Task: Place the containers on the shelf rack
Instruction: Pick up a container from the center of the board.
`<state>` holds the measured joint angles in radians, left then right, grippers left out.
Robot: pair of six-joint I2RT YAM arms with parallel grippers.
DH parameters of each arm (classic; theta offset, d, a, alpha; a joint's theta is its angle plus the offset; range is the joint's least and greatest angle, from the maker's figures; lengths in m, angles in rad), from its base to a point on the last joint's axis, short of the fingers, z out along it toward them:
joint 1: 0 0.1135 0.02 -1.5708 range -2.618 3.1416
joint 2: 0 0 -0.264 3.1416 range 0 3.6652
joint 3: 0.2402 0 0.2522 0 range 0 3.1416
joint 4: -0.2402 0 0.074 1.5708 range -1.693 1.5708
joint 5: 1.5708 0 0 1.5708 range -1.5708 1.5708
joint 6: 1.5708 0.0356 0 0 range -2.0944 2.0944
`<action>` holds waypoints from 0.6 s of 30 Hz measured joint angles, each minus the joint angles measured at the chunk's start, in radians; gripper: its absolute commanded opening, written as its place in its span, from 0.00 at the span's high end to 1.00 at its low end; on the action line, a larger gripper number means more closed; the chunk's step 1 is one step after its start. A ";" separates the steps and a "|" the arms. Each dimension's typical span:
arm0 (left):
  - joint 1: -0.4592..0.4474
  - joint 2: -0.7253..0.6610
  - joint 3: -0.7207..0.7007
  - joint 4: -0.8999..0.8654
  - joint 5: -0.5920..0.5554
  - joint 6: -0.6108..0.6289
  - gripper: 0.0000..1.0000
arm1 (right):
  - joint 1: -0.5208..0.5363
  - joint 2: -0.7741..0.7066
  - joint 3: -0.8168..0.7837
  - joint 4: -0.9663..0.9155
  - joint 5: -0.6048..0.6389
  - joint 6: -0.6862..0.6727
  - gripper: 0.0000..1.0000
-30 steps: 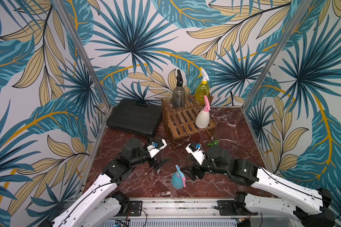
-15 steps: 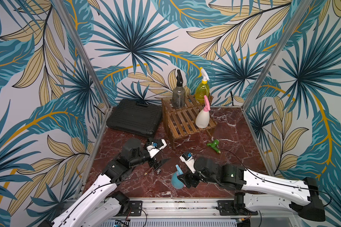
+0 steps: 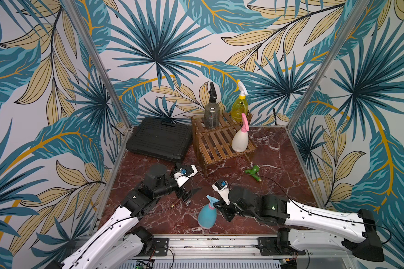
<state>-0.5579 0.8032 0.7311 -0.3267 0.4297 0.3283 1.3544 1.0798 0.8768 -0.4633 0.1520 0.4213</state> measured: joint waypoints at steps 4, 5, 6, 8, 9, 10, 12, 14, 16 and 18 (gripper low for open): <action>-0.001 0.000 0.000 0.000 0.008 -0.003 0.00 | -0.021 -0.002 -0.002 0.035 0.003 -0.055 0.89; -0.002 0.000 0.000 0.000 0.014 -0.003 0.00 | -0.041 -0.002 -0.005 0.049 -0.005 -0.077 0.90; -0.002 -0.001 0.000 0.001 0.021 -0.005 0.00 | -0.064 -0.002 -0.007 0.066 -0.015 -0.100 0.90; -0.002 -0.002 0.000 0.002 0.040 -0.012 0.00 | -0.131 -0.002 -0.011 0.100 -0.050 -0.157 0.91; -0.002 -0.003 0.000 0.003 0.053 -0.020 0.00 | -0.168 -0.002 -0.011 0.119 -0.071 -0.189 0.91; -0.002 -0.004 0.000 0.007 0.068 -0.027 0.00 | -0.204 -0.002 -0.011 0.137 -0.095 -0.220 0.92; -0.002 -0.006 0.000 0.024 0.102 -0.046 0.00 | -0.278 -0.002 -0.011 0.175 -0.151 -0.290 0.98; -0.002 -0.005 0.000 0.041 0.137 -0.063 0.00 | -0.343 0.003 -0.009 0.201 -0.211 -0.363 1.00; -0.002 0.000 0.000 0.050 0.166 -0.072 0.00 | -0.391 0.013 0.003 0.211 -0.278 -0.429 1.00; -0.002 0.016 0.002 0.048 0.189 -0.073 0.00 | -0.432 0.025 0.027 0.211 -0.353 -0.491 1.00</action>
<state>-0.5594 0.8192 0.7334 -0.2790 0.6186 0.2554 0.9222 1.1046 0.9039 -0.2520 -0.2008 -0.0692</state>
